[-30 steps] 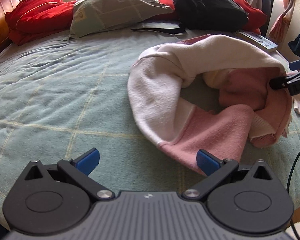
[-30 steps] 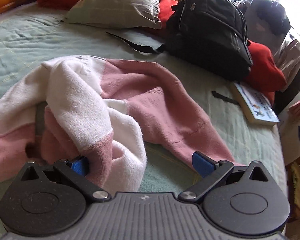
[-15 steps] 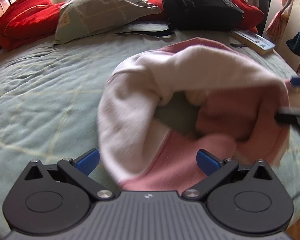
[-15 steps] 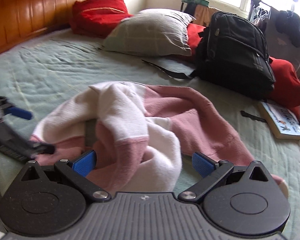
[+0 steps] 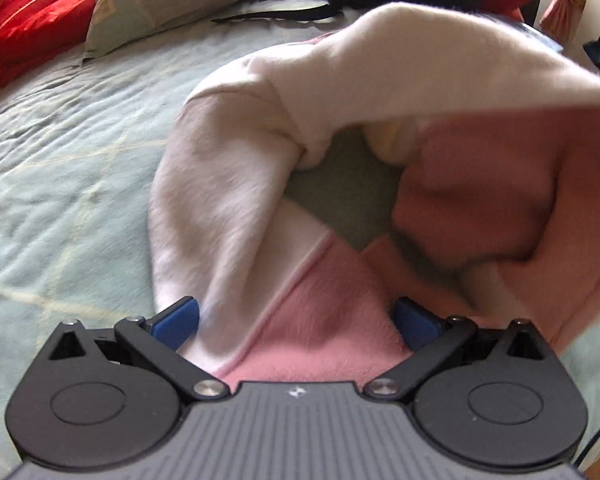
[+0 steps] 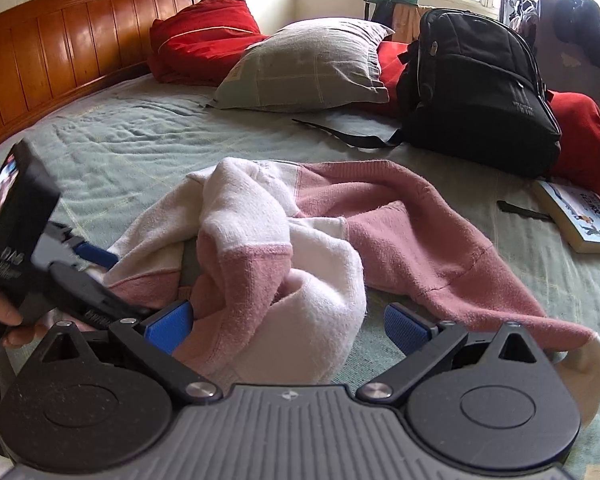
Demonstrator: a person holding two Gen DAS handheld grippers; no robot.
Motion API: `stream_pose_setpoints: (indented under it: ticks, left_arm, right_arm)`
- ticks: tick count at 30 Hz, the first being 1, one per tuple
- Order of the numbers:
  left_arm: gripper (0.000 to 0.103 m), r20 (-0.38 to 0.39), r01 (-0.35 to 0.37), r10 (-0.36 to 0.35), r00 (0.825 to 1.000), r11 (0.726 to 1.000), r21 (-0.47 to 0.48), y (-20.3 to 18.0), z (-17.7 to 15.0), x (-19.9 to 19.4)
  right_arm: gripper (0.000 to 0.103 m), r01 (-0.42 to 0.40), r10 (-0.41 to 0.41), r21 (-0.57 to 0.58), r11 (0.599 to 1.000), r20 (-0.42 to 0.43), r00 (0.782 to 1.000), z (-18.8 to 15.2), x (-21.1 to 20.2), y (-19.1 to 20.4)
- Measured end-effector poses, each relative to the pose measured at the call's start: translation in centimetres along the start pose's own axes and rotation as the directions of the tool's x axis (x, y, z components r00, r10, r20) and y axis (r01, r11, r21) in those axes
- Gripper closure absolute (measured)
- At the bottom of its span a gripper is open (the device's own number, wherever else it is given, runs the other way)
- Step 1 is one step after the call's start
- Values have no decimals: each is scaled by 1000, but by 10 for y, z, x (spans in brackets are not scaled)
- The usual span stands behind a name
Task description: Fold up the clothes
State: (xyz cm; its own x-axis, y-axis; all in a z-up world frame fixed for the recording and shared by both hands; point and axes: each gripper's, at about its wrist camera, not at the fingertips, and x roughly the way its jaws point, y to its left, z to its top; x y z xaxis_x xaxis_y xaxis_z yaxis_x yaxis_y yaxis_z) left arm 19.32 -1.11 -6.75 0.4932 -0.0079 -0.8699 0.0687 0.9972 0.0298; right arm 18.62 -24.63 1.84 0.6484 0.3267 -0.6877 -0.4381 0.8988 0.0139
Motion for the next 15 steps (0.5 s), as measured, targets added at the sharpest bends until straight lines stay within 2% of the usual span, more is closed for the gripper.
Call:
stream_pose_setpoints:
  ticks: [5,10,12,15]
  left_arm:
    - [1,-15,-26,26,1000,999,-32,9,-1,-10]
    - [1,4,-6,6,1000,999,-39,-6,12,-5]
    - [1,-12,-72,72,997,997,8,-16,10,2]
    - [0,14,-132,131,991,989,69,-15,0,-4]
  right_arm:
    - [0,-16,16,6,1000,6,1000,-2,1,0]
    - [0,-34,34,16,999,12,999,-3,1,4]
    - [0,-37,37,13,999,18,999,-3,-2,7]
    - [0,-37,37,6,999,36,999,-4,-8,6]
